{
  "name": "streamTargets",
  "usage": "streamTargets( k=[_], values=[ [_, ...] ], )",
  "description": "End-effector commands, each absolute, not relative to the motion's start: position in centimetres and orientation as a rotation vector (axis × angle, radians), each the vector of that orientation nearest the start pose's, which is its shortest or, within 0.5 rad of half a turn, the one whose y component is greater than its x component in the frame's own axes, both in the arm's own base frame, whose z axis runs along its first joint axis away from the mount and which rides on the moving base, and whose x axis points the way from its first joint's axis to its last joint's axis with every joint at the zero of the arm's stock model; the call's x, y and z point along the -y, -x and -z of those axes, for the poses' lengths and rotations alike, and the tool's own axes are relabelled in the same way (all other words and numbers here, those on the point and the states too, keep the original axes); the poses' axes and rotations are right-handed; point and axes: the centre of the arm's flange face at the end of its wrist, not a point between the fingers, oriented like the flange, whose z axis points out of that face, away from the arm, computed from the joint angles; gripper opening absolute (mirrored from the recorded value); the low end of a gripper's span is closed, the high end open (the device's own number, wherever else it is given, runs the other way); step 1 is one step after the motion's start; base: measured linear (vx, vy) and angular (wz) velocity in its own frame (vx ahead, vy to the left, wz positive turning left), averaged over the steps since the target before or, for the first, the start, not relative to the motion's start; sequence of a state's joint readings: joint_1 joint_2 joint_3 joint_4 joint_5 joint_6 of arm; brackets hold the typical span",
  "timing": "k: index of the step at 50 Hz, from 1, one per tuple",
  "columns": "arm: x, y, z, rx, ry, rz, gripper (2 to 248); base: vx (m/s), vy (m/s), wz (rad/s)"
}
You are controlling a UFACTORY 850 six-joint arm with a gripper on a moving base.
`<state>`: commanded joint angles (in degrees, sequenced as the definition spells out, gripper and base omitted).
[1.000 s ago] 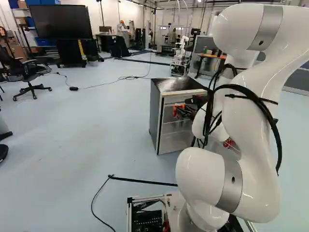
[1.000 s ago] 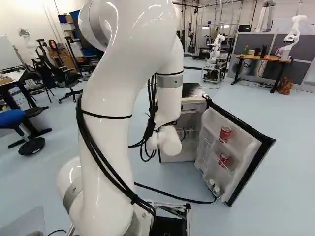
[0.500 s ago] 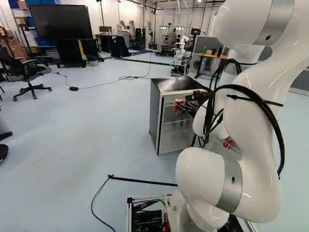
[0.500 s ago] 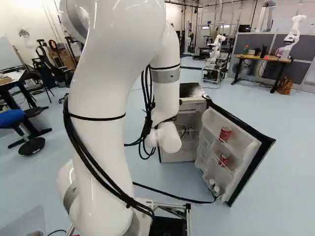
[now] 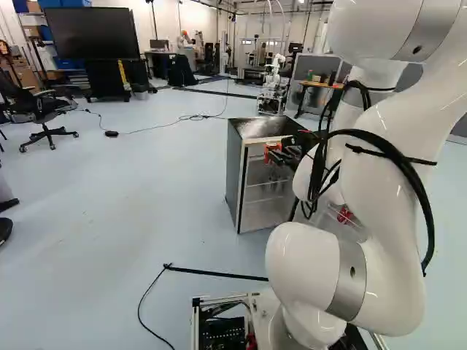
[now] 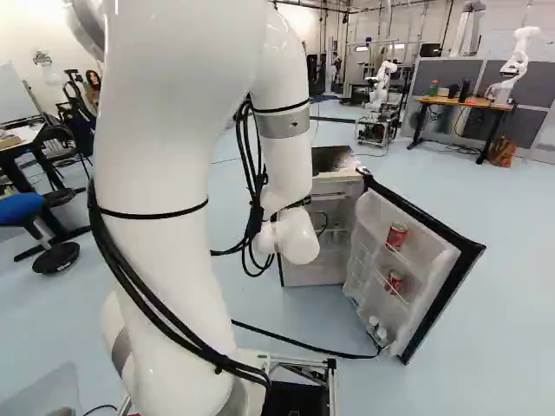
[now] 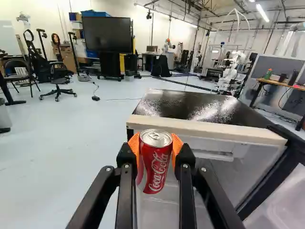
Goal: Grab a drink from the fridge
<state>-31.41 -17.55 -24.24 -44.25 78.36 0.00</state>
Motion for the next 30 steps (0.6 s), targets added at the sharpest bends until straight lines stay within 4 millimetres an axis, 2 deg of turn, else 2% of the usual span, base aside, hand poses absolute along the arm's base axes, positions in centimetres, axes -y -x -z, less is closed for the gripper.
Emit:
streamTargets(
  k=[30],
  values=[
    [14.9,-37.4,-35.1,0.407,2.205,2.127,89,0.000,0.000,0.000]
  ],
)
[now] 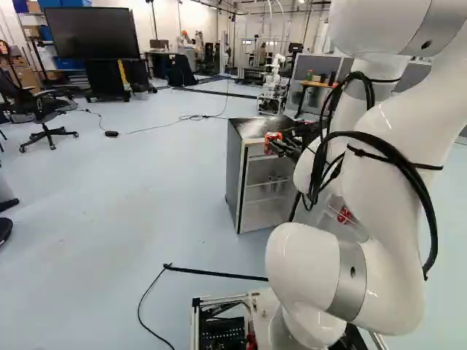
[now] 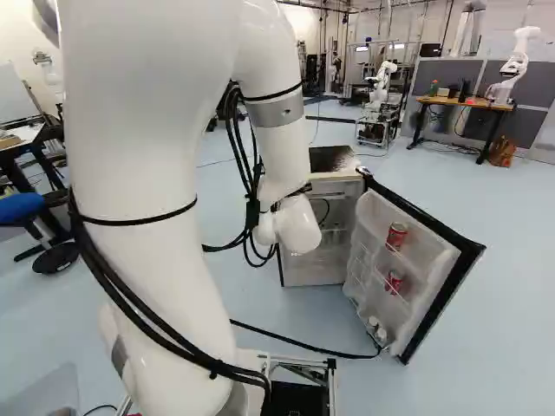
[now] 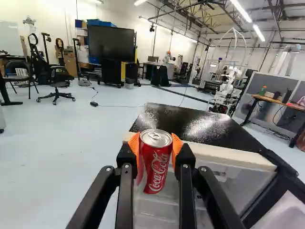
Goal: Grab a drink from the fridge
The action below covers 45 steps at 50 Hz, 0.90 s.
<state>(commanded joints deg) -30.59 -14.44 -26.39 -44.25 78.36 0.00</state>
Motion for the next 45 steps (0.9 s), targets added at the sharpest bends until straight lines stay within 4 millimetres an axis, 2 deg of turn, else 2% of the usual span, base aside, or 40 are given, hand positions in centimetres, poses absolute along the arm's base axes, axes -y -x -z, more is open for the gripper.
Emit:
streamTargets(
  k=[19,45],
  values=[
    [15.8,-39.7,-36.9,0.455,2.162,2.191,89,0.000,0.000,0.000],
    [17.5,-44.0,-36.8,0.488,2.133,2.217,89,0.000,0.000,0.000]
  ],
)
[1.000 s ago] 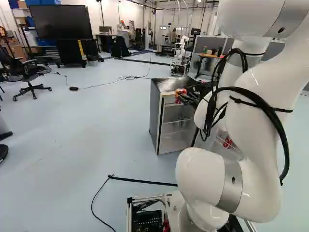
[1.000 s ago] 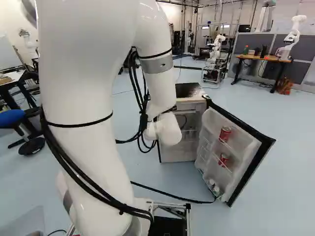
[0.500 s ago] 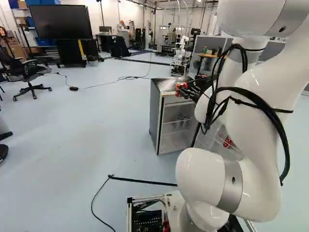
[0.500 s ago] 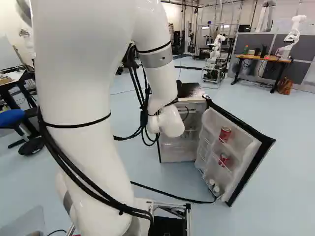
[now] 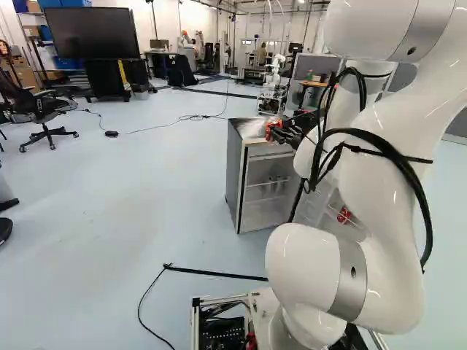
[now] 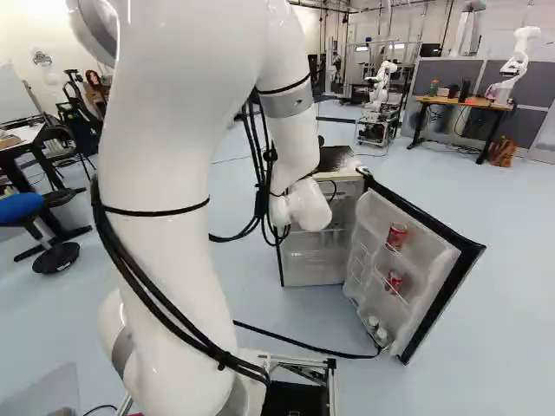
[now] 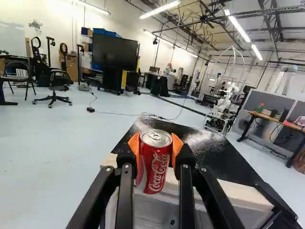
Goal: Grab a drink from the fridge
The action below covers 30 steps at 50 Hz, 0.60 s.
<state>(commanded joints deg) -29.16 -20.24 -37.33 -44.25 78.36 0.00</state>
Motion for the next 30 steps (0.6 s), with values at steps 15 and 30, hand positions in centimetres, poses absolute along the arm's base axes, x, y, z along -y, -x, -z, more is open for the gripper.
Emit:
streamTargets(
  k=[15,30],
  values=[
    [18.4,-46.4,-36.5,0.506,2.116,2.232,89,0.000,0.000,0.000],
    [19.4,-48.9,-36.2,0.525,2.099,2.250,89,0.000,0.000,0.000]
  ],
)
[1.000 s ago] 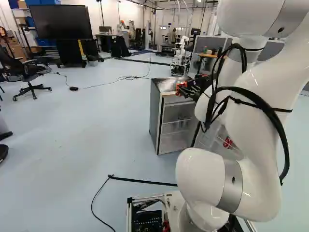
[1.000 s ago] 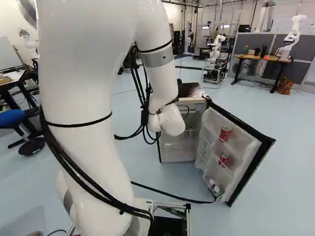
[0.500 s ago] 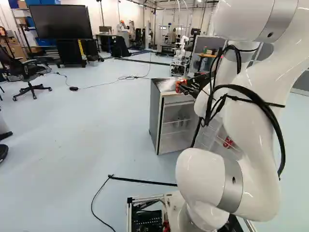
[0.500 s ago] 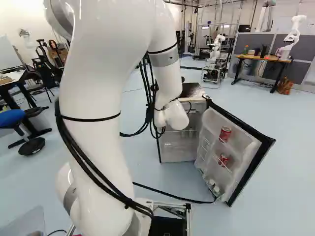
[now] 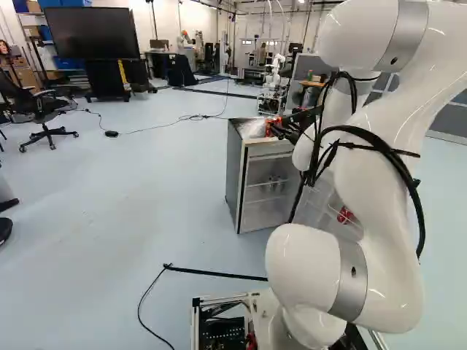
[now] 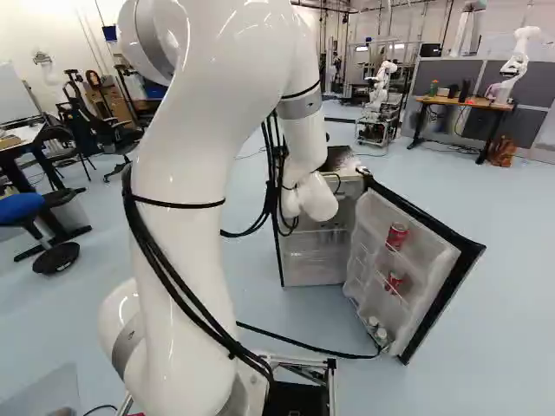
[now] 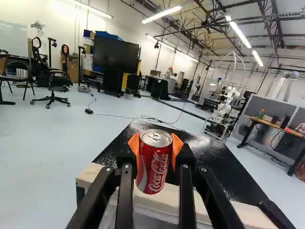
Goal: Grab a drink from the fridge
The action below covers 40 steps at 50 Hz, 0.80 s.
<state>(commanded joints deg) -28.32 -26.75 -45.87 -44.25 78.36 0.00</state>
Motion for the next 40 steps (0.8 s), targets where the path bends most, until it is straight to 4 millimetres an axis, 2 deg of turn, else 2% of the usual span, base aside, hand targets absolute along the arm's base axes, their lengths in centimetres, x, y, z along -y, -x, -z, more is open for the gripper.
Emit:
streamTargets(
  k=[40],
  values=[
    [21.3,-54.9,-35.3,0.576,2.061,2.288,89,0.000,0.000,0.000]
  ],
)
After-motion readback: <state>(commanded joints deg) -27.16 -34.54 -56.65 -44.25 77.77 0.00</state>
